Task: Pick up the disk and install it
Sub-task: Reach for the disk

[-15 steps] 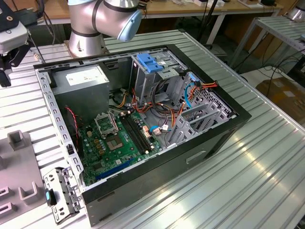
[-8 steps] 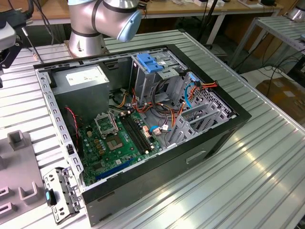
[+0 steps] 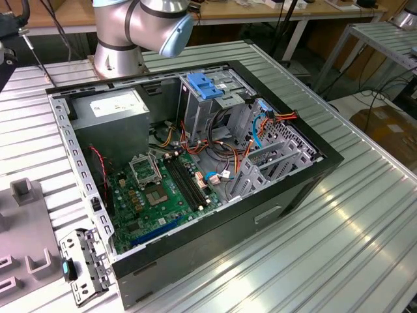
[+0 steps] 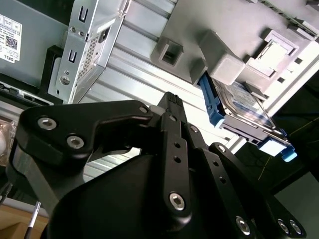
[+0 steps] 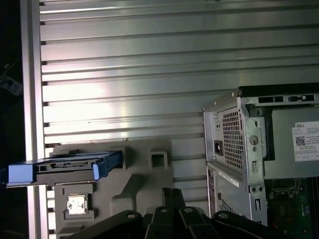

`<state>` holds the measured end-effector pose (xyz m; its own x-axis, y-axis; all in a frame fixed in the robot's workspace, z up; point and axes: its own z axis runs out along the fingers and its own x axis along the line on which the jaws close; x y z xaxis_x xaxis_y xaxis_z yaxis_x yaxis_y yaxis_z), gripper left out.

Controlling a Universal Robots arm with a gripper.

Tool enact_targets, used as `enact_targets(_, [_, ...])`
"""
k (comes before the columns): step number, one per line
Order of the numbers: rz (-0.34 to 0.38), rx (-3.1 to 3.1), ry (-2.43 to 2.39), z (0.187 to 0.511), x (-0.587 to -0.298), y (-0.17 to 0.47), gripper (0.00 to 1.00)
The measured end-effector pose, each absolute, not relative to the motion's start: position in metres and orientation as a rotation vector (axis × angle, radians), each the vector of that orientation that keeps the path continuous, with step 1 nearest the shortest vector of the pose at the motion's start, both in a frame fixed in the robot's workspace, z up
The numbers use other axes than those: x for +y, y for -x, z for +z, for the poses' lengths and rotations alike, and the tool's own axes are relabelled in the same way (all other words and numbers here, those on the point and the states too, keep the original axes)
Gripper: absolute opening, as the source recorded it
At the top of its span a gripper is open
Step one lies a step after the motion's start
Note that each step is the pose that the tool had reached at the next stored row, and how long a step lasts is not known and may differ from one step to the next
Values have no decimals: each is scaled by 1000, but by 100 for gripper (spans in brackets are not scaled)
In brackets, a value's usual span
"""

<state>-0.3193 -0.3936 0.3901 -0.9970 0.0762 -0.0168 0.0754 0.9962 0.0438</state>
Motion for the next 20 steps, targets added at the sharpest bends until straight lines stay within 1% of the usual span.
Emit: enact_targets(20, [67,3120,-119,389,-391,366,11])
